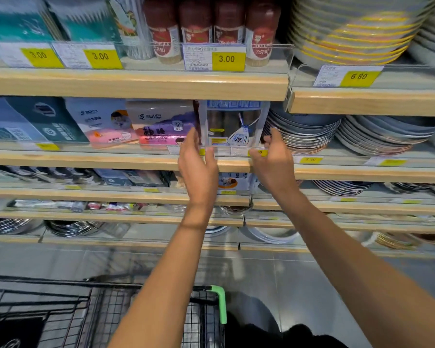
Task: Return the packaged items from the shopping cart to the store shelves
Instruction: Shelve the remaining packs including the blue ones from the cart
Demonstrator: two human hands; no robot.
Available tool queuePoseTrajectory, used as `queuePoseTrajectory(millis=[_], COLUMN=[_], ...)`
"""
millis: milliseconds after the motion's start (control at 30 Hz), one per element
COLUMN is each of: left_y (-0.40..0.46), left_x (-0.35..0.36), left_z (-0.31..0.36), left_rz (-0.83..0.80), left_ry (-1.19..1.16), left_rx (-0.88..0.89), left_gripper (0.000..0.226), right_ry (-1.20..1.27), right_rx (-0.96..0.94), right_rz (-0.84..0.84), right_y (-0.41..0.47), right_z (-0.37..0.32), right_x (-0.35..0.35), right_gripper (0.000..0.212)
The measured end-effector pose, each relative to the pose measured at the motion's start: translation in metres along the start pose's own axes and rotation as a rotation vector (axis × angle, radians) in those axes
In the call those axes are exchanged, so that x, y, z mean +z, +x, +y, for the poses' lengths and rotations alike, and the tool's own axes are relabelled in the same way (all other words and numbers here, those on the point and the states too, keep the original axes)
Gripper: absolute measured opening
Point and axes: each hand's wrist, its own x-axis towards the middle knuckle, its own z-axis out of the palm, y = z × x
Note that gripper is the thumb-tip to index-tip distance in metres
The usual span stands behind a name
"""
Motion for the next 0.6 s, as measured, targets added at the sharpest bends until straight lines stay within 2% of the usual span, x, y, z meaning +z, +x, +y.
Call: queuePoseTrajectory(millis=[67, 200, 333, 600], left_y=[-0.022, -0.036, -0.022, -0.002], left_x=[0.000, -0.002, -0.005, 0.006], left_z=[-0.003, 0.008, 0.030, 0.047], left_rz=[-0.005, -0.025, -0.032, -0.239], left_ry=[-0.064, -0.086, -0.117, 0.006], left_rx=[-0.037, -0.016, -0.153, -0.229], left_gripper=[0.053, 0.051, 0.049, 0.071], right_ry=[0.048, 0.140, 0.186, 0.178], right_rx=[-0.035, -0.004, 0.017, 0.080], right_rz=[0.046, 0.033, 0.043, -0.088], right_y=[-0.014, -0.015, 0.006, 0.032], right_z=[0.009, 0.014, 0.011, 0.015], right_x=[-0.001, -0.011, -0.016, -0.004], right_gripper=[0.059, 0.056, 0.053, 0.059])
